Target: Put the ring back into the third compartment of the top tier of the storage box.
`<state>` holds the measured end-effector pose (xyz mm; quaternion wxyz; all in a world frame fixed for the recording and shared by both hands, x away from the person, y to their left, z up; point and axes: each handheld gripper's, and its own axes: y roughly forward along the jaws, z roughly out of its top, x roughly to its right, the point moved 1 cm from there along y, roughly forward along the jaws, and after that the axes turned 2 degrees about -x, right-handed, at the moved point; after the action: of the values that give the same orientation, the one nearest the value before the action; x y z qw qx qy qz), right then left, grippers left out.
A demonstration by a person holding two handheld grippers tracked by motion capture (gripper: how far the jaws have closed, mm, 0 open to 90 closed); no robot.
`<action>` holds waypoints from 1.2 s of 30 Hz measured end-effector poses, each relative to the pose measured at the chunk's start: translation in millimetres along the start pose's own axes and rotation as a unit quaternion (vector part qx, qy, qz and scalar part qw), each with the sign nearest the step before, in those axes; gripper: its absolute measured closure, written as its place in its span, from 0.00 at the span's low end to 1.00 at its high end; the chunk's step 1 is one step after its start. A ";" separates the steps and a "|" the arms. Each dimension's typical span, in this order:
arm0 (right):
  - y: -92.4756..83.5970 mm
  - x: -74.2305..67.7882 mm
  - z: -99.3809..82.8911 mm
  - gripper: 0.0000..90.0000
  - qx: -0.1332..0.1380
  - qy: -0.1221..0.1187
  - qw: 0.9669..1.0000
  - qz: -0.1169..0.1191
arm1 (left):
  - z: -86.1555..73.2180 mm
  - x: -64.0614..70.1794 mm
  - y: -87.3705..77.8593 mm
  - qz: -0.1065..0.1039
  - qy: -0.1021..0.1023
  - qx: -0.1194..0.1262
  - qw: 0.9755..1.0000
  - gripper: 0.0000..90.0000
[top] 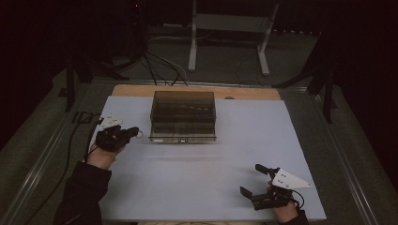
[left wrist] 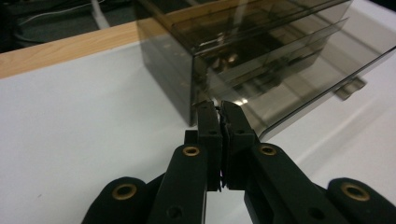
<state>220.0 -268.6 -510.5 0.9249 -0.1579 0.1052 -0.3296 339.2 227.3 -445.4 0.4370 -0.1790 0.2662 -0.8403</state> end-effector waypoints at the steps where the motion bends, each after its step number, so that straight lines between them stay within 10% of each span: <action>1: 0.0 0.0 0.0 0.00 0.000 0.000 1.000 0.000 | 0.0 0.0 0.0 0.000 0.000 0.000 1.000 1.00; 36: -1.0 0.0 -0.2 0.00 0.001 0.001 1.000 0.000 | 41.4 37.3 10.3 -0.055 0.041 0.042 0.997 1.00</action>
<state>219.4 -269.4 -510.3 0.9249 -0.1566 0.1060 -0.3299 347.3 179.4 -416.2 0.3861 -0.1399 0.2382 -0.8801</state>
